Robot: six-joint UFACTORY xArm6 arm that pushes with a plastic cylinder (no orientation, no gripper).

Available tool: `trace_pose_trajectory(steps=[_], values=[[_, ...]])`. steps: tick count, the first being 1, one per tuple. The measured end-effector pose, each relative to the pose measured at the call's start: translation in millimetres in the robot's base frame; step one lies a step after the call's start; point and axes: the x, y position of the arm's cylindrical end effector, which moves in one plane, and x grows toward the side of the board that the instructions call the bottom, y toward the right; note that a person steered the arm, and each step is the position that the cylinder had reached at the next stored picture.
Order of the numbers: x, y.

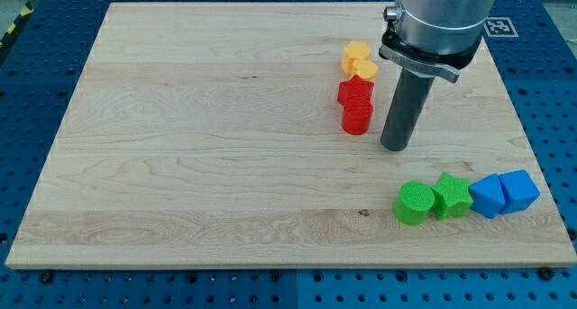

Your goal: Slide green star along with green circle towards bottom center

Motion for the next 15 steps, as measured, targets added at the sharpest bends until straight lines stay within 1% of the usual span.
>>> trace_pose_trajectory(steps=[1,2,3,4,5,6,7,9,10,13,15], values=[[-9.4,13.4],[-13.1,85.3],[-12.7,131.3],[5.2,182.6],[12.8,193.0],[33.3,198.7],[44.4,199.2],[111.4,190.9],[134.7,150.6],[117.3,100.2],[85.7,66.1]])
